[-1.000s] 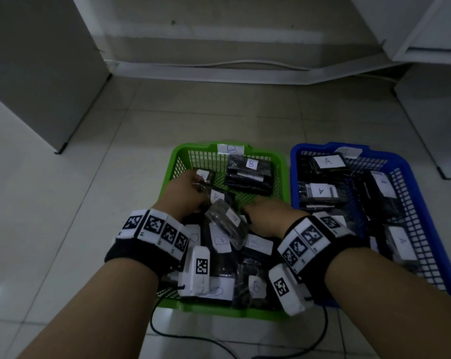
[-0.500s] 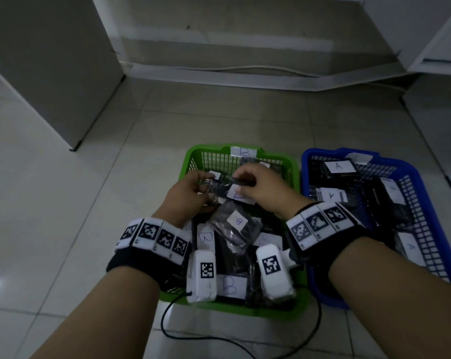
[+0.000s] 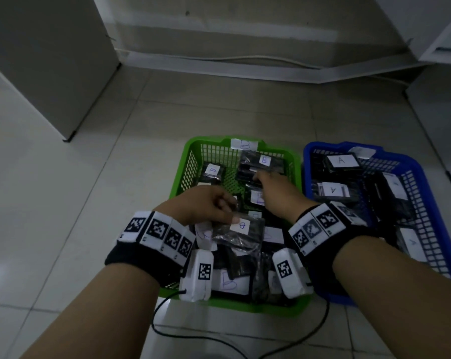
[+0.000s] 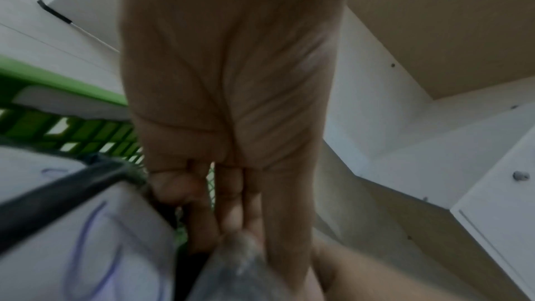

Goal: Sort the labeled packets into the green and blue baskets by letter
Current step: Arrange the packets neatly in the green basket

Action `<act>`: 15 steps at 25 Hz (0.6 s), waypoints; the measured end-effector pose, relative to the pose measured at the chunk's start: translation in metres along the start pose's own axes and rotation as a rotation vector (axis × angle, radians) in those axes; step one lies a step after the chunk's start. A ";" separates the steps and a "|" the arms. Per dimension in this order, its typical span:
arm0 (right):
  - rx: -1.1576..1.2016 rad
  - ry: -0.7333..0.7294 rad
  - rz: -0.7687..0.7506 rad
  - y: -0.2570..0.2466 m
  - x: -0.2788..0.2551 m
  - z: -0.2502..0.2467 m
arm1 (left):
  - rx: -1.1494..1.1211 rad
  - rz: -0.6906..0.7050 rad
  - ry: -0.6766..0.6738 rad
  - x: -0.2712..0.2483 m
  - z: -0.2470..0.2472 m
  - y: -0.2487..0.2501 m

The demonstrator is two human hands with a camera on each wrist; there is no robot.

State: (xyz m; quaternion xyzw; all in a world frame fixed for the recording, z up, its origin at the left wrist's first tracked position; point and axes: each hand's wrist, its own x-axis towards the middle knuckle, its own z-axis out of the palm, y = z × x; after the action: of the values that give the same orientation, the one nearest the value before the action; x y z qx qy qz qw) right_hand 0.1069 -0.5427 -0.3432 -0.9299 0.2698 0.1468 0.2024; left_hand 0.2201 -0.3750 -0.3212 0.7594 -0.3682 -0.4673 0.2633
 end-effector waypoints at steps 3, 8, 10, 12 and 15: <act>0.037 -0.041 -0.005 0.005 0.003 0.007 | 0.155 -0.014 -0.144 -0.007 -0.012 0.001; -0.092 0.136 -0.058 0.007 0.000 0.009 | 0.324 0.007 0.000 0.001 -0.015 0.001; -0.149 0.169 -0.064 0.005 -0.004 0.008 | 0.496 0.039 0.143 0.021 -0.013 -0.002; -0.173 0.117 -0.066 0.002 -0.005 0.008 | 0.644 0.021 0.117 0.038 -0.009 -0.006; -0.135 0.033 -0.053 0.000 -0.002 0.008 | 0.714 -0.029 0.030 0.048 -0.008 -0.005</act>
State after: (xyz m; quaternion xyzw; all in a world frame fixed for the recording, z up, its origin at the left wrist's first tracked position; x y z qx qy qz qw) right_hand 0.1035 -0.5382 -0.3495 -0.9506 0.2377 0.1437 0.1385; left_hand 0.2429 -0.4106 -0.3467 0.8155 -0.4934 -0.3020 -0.0200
